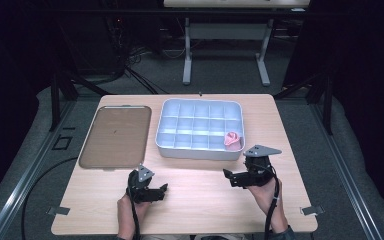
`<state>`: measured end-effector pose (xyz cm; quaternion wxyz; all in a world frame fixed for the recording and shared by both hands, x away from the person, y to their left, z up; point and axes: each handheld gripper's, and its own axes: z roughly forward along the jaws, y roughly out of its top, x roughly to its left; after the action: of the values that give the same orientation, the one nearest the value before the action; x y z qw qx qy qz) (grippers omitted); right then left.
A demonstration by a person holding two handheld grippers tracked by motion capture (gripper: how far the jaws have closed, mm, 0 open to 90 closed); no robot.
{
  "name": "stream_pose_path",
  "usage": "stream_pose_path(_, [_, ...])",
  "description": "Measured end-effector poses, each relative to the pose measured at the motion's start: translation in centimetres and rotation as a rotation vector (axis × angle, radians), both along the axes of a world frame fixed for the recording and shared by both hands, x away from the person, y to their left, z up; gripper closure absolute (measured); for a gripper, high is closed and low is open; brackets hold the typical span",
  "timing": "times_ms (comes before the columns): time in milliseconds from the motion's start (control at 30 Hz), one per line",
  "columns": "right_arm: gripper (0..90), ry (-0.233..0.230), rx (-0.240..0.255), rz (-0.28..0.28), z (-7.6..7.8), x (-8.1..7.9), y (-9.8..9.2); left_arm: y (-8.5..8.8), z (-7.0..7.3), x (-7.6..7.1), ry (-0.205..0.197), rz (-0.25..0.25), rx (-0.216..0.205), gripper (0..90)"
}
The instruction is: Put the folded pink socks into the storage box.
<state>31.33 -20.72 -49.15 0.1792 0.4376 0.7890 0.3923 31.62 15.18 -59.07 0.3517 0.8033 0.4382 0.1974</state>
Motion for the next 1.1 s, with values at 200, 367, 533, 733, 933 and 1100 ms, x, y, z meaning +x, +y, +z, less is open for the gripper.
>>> stream_pose_path(200, [0.0, 0.024, 0.014, 0.001, -2.3, -1.0, 0.4, 0.0, 0.0, 0.0, 0.000, 0.000, 0.000, 14.7])
stream_pose_path(367, [0.0, 0.049, 0.015, 0.001, -4.0, -1.3, 0.4, 0.0, 0.0, 0.0, 0.000, 0.000, 0.000, 14.7])
stream_pose_path(533, [0.0, 0.061, 0.006, -0.004, -5.5, -1.7, 0.1, 0.0, 0.0, 0.0, 0.000, 0.000, 0.000, 14.7])
stream_pose_path(733, [0.0, 0.076, 0.005, -0.023, -7.2, -2.0, -0.4, 0.0, 0.0, 0.0, 0.001, 0.000, -0.001, 14.6])
stream_pose_path(933, [0.0, 0.072, 0.037, -0.056, -8.6, -1.9, -1.6, 0.0, 0.0, 0.0, 0.000, 0.000, -0.001, 14.7])
stream_pose_path(1100, [0.0, 0.078, 0.028, -0.076, -9.4, -2.1, -2.3, 0.0, 0.0, 0.0, -0.001, 0.000, 0.000, 14.7])
